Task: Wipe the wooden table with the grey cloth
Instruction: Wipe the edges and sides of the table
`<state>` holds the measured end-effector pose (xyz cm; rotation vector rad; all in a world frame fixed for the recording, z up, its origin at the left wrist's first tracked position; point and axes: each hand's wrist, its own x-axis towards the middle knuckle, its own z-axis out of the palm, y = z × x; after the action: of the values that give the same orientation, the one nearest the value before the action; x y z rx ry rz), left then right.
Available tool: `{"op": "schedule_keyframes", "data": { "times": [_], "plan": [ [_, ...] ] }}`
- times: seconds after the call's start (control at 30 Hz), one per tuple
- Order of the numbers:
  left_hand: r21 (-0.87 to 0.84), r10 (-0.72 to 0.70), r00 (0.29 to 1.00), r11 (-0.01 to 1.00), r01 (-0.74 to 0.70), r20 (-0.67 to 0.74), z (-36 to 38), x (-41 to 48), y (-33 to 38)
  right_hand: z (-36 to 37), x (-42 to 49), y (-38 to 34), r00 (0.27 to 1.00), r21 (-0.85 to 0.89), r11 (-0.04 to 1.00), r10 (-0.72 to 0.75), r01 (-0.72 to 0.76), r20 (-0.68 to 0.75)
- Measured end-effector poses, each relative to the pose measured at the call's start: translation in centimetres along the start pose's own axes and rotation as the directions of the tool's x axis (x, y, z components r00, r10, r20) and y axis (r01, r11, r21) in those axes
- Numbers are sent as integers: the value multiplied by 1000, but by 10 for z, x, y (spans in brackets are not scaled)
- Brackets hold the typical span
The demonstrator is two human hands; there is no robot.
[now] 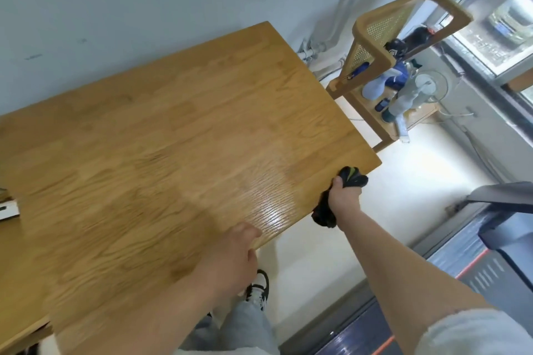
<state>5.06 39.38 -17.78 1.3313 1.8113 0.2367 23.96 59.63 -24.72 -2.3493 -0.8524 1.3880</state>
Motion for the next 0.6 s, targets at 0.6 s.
{"op": "schedule_keyframes", "data": {
  "times": [0.6],
  "plan": [
    [21,-20,999,1000,21,-43,24,49,45,-33,57,-24,998,140,989,-54,48,43]
  ]
}}
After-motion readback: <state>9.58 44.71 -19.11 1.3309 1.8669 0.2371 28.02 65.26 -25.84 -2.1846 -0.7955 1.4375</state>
